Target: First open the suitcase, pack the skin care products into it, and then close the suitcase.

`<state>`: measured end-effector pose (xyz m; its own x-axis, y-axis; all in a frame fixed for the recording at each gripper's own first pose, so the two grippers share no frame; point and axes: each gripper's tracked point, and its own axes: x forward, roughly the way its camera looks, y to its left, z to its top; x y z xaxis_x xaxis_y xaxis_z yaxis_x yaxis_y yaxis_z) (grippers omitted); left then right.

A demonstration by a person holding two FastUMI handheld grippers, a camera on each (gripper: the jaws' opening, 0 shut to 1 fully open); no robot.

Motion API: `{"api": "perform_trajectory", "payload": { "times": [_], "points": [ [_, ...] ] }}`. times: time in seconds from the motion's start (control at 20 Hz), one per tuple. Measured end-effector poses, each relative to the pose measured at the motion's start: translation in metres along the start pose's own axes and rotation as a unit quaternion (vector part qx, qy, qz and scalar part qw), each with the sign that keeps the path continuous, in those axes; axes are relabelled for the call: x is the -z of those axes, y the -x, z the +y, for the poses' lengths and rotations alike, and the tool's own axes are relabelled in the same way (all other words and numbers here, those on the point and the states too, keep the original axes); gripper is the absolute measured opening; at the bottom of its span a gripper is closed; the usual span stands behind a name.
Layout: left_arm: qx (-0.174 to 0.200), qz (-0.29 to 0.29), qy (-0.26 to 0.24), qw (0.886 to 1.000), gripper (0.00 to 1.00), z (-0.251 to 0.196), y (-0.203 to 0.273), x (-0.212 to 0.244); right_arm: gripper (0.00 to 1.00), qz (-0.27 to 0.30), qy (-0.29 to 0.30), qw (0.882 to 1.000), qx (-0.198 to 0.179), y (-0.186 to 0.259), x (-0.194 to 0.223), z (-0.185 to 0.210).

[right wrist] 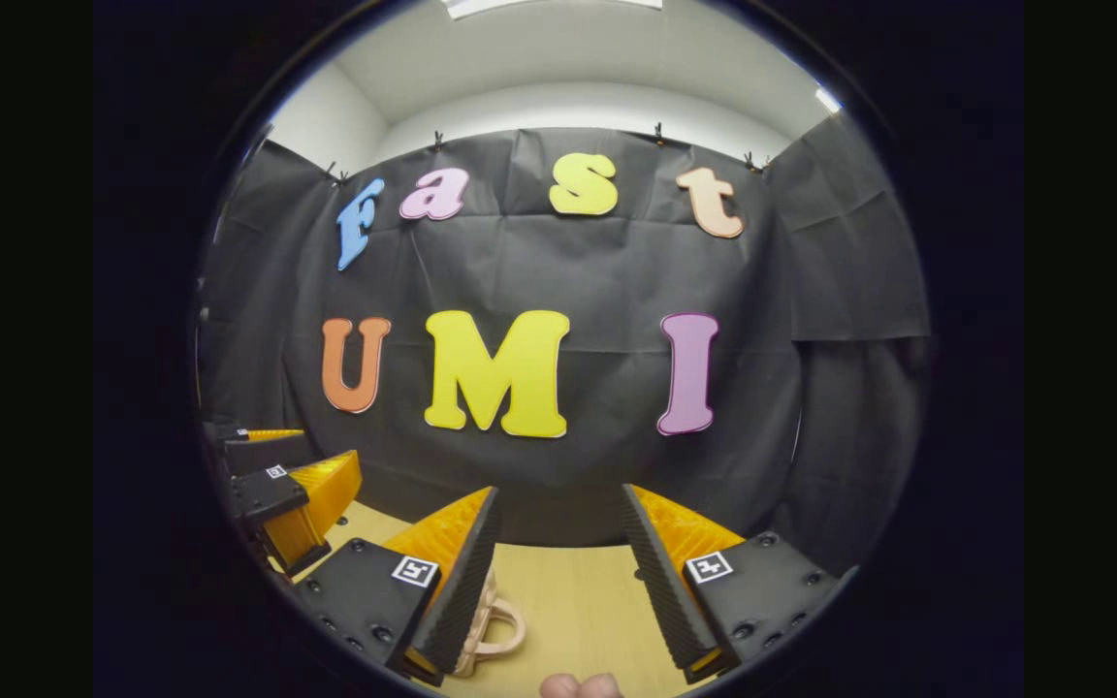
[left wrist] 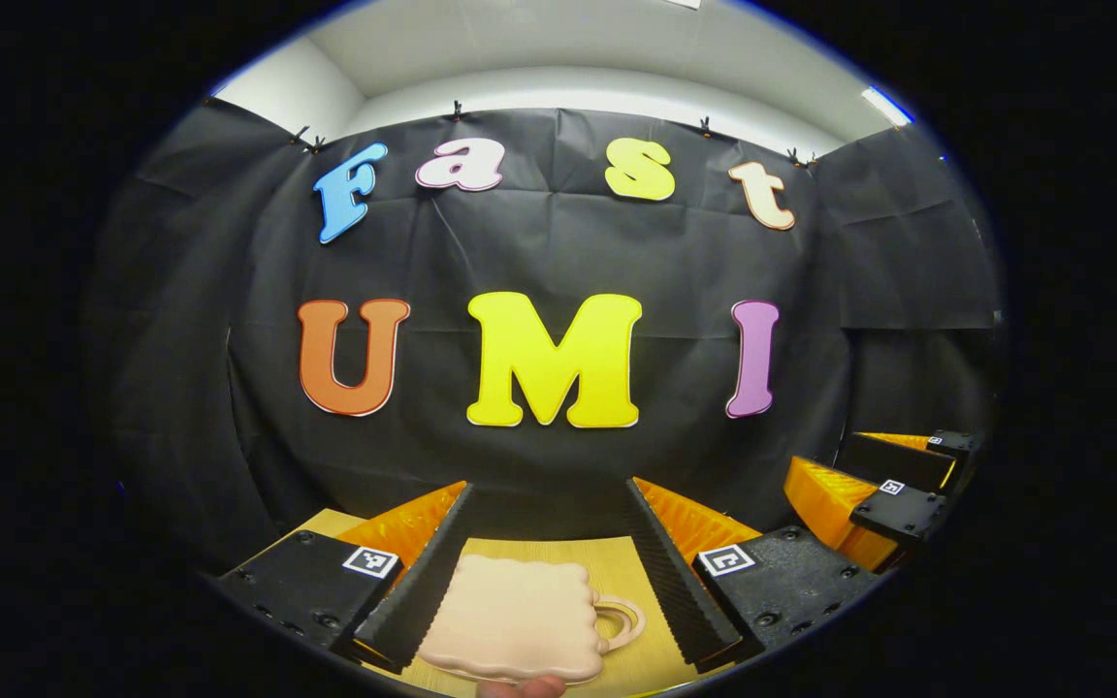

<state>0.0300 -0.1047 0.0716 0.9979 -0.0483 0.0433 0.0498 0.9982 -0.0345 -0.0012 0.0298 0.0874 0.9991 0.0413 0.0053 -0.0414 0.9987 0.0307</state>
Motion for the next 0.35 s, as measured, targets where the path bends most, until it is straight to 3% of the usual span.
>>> {"api": "perform_trajectory", "payload": {
  "times": [0.05,0.35],
  "points": [
    [-0.001,0.001,0.000,1.000,1.00,-0.0001,0.0000,0.0005,0.74,0.002,0.001,1.000,0.001,-0.0010,0.0012,-0.0008],
    [-0.007,0.004,0.005,1.000,0.96,0.0044,-0.0004,0.0034,0.74,0.011,-0.005,1.000,0.004,-0.0049,0.0064,-0.0045]
  ]
}}
